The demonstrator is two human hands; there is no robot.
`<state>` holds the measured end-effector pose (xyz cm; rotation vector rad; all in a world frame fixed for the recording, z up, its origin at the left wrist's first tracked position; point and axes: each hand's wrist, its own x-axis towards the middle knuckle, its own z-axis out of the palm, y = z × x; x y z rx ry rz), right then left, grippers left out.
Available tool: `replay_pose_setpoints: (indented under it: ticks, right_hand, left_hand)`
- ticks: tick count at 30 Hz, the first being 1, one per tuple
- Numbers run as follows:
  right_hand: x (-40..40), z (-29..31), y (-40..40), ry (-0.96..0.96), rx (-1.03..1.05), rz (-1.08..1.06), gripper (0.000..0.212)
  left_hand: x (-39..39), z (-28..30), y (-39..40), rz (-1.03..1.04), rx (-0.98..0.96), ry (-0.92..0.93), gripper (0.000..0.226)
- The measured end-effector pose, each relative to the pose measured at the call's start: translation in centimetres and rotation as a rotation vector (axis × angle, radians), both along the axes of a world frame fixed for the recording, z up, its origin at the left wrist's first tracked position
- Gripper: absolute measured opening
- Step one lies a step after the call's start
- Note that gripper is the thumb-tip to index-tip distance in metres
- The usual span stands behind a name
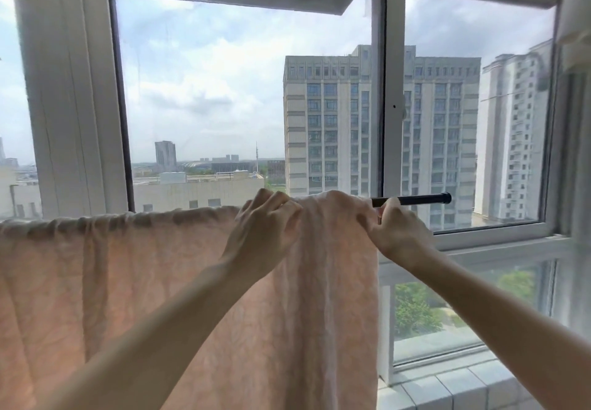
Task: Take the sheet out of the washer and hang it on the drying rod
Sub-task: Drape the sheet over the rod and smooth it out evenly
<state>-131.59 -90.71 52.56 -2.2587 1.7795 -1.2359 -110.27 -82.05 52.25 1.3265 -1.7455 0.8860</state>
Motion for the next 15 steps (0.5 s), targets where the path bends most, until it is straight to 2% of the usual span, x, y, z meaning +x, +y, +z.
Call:
replay_pose_setpoints:
  ticks: [2,5,9,11,15]
  right_hand:
    - [-0.1,0.0,0.0,-0.089,0.049,0.156,0.041]
    - [0.3,0.8,0.9,-0.217,-0.078,0.388,0.017]
    - [1.4,2.3,3.0,-0.320,-0.087,0.586,0.010]
    - [2.0,3.1,3.6,-0.332,-0.081,0.682,0.010]
    - [3.4,4.5,3.7,-0.236,-0.061,0.892,0.011]
  left_hand:
    - [-0.2,-0.1,-0.3,0.005,0.011,0.004,0.019]
    - [-0.2,-0.1,-0.4,0.009,0.017,0.025,0.025]
    - [-0.9,0.3,0.6,0.045,0.133,0.107,0.072]
    - [-1.7,0.5,1.2,0.062,0.178,0.154,0.084]
    - [-3.3,1.3,1.7,0.171,0.209,0.208,0.071]
